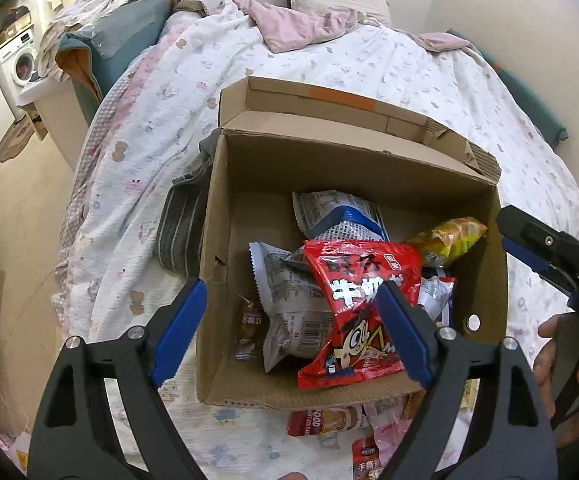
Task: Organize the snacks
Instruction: 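Open both tools to drop the snacks into the box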
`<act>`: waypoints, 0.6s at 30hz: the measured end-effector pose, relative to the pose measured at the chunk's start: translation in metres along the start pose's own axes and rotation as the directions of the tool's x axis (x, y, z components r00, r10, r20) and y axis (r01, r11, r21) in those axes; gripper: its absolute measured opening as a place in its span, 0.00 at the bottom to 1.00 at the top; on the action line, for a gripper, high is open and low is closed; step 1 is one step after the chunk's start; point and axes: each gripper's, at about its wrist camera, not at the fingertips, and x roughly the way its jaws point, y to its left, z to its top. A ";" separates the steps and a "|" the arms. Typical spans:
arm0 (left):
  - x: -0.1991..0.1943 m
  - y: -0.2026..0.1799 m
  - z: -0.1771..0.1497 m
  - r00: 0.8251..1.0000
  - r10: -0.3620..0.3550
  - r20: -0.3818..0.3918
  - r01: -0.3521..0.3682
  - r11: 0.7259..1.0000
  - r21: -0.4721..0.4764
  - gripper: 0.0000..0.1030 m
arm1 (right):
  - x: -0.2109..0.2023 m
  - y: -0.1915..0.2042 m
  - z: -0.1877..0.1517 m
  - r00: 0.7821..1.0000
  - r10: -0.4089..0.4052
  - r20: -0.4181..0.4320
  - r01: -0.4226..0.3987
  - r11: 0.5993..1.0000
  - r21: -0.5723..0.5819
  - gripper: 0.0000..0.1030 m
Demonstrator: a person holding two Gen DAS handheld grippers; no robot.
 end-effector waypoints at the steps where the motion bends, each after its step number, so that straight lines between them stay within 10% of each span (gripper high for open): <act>1: 0.000 0.000 -0.001 1.000 -0.007 -0.001 0.007 1.000 -0.002 0.82 | -0.001 0.000 0.000 1.000 0.000 0.003 0.000 1.000 0.000 0.97; 18: -0.045 0.008 -0.029 0.997 0.043 0.071 -0.044 0.999 0.012 0.82 | -0.053 0.008 -0.030 0.999 -0.041 0.021 0.041 0.999 -0.019 0.97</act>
